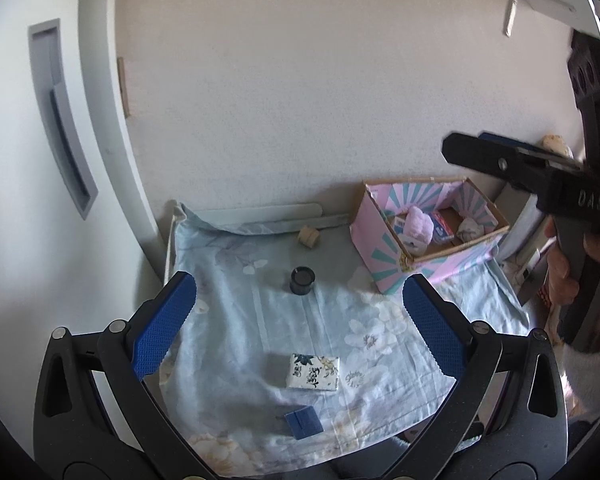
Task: Organize objects
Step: 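Lift both tools out of the box and back over the bed, then lower left tool to white tissue pack while right tool reaches the black jar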
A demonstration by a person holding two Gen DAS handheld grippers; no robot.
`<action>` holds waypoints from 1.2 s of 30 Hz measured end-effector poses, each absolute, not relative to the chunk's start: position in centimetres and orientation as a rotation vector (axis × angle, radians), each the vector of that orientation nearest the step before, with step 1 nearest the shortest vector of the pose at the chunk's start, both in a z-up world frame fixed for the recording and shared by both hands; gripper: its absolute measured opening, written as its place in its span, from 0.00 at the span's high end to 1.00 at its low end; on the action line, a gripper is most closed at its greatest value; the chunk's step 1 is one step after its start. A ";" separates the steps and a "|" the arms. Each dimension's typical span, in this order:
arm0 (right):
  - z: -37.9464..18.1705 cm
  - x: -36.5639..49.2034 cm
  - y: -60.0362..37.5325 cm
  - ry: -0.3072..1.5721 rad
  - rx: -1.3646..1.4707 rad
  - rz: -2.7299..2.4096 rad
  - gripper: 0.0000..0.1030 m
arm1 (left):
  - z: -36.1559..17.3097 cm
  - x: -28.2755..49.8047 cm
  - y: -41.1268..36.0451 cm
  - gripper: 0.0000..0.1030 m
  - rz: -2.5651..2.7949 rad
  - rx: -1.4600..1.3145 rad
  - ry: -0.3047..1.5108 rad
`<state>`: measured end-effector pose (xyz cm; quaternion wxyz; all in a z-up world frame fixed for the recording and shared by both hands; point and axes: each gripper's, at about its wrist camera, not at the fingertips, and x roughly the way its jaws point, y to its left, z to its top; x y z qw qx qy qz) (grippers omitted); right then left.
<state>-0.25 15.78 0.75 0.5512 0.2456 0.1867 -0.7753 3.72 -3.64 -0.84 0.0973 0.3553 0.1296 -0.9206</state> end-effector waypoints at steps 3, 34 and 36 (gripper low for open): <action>0.0 -0.4 15.0 0.472 0.582 -1.825 0.00 | -2.4 3.4 -3.3 0.00 -2.751 1.102 0.360; -17.6 -1.0 7.6 0.761 0.667 -1.584 0.12 | -20.0 0.7 0.7 0.15 -2.695 1.495 0.329; -18.6 -1.2 7.3 0.782 0.672 -1.574 0.15 | -20.4 0.6 0.8 0.15 -2.688 1.500 0.323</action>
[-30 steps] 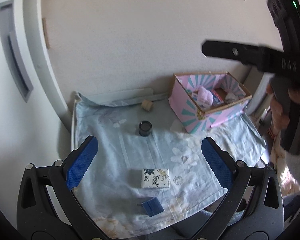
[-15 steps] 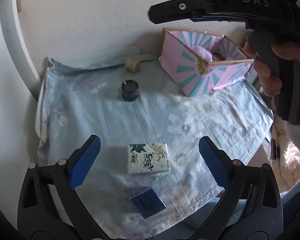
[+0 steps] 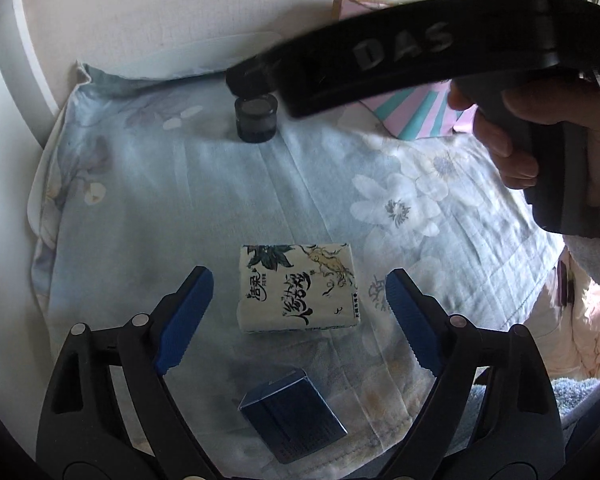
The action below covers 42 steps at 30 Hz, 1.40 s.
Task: Organize objects
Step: 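Lower left tool to white tissue pack while right tool reaches the black jar, then close left tool on tissue pack while right tool grips the black jar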
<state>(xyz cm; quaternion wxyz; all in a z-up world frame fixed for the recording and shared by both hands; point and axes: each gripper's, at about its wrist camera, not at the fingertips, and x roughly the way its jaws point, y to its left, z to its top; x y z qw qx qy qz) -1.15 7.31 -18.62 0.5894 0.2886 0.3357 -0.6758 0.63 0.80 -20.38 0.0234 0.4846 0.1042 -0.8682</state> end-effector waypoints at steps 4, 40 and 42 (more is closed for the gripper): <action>-20.4 -1.8 6.7 0.814 0.687 -1.563 0.21 | -21.0 0.5 0.9 0.15 -2.676 1.506 0.316; -24.6 -2.4 3.6 0.848 0.738 -1.524 0.68 | -21.8 0.2 0.8 0.42 -2.678 1.543 0.226; -24.5 -2.4 3.6 0.849 0.736 -1.522 0.68 | -21.6 0.2 0.7 0.42 -2.678 1.539 0.237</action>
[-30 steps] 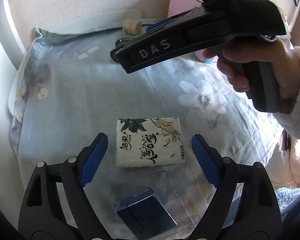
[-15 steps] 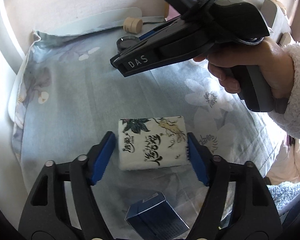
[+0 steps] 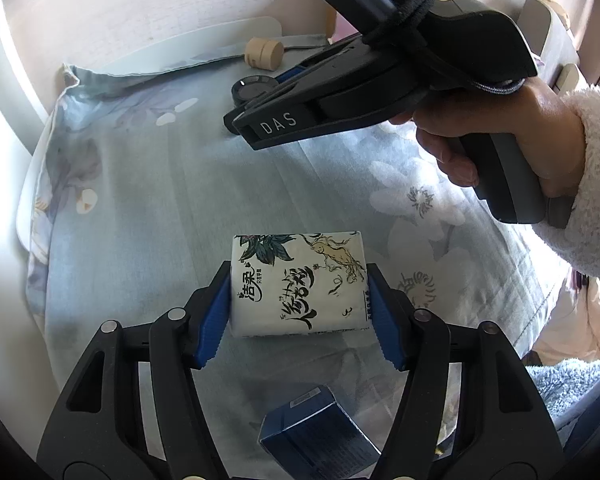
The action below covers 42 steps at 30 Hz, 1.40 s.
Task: Organize objects
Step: 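Close left tool on tissue pack while right tool grips the black jar, then carry tissue pack and black jar up over the cardboard box with both tools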
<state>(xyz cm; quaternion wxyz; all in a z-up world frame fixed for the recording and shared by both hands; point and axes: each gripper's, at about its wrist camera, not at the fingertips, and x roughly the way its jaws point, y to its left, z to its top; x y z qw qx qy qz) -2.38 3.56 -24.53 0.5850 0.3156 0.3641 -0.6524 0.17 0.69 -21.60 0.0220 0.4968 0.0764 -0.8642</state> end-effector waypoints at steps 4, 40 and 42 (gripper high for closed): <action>-23.5 -2.2 4.1 0.843 0.729 -1.520 0.68 | -20.8 0.3 0.8 0.42 -2.680 1.523 0.253; -0.6 -3.6 18.2 0.613 0.599 -1.798 0.68 | -2.0 -2.7 2.6 0.42 -2.745 1.161 0.234; 0.3 -3.8 19.7 0.593 0.597 -1.835 0.68 | -1.1 -2.9 3.0 0.42 -2.751 1.135 0.229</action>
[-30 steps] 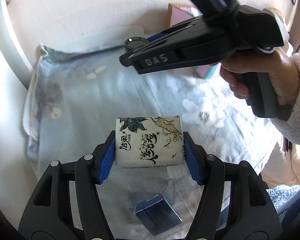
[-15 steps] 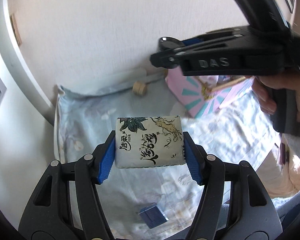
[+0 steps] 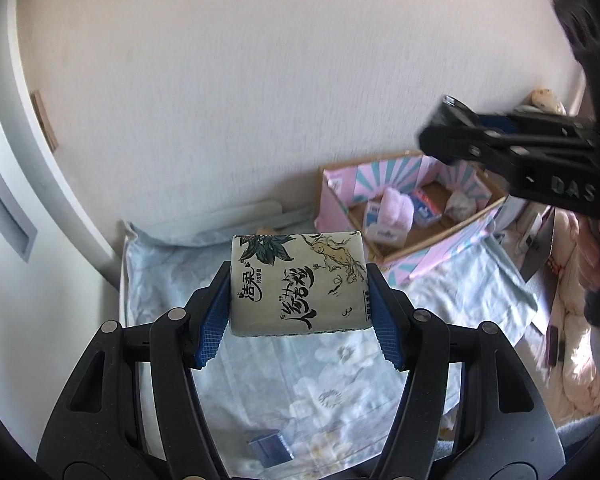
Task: Organize objects
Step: 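Carry tissue pack and black jar up over the cardboard box with both tools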
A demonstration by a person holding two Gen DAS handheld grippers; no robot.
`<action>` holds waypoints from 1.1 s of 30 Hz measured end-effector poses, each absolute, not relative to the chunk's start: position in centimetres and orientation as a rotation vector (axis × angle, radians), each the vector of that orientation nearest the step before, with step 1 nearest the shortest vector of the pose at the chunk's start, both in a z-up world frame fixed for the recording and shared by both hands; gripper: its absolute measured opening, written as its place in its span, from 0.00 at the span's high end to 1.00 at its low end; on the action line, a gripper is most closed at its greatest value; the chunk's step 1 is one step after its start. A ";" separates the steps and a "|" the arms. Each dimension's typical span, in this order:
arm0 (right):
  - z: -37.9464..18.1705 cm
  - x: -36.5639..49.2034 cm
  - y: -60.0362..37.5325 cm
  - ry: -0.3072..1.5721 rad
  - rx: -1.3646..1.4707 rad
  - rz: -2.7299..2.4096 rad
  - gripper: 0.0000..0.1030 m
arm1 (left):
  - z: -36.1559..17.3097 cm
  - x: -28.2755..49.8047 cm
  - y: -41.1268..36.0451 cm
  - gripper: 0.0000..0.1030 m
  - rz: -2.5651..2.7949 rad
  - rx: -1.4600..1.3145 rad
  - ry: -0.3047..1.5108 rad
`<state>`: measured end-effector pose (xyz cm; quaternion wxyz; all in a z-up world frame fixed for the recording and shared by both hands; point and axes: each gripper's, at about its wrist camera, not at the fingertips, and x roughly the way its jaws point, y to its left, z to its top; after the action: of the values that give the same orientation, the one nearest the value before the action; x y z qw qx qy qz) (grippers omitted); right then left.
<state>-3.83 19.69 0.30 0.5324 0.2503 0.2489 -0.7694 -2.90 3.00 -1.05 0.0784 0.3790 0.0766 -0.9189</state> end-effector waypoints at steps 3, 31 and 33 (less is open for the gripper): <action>1.2 -4.4 21.3 0.562 0.605 -1.883 0.68 | 0.2 -3.0 3.5 0.42 -2.761 1.094 0.218; 3.2 -6.0 32.2 0.451 0.675 -2.144 0.68 | 3.8 -5.4 9.7 0.42 -2.900 1.030 0.185; 3.3 -6.4 32.7 0.450 0.675 -2.158 0.68 | 3.9 -5.4 10.0 0.42 -2.912 1.032 0.193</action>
<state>-6.40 32.69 3.28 0.4060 0.2677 0.1785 -0.8554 -5.45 10.03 3.91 0.0231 0.3335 0.0624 -0.9404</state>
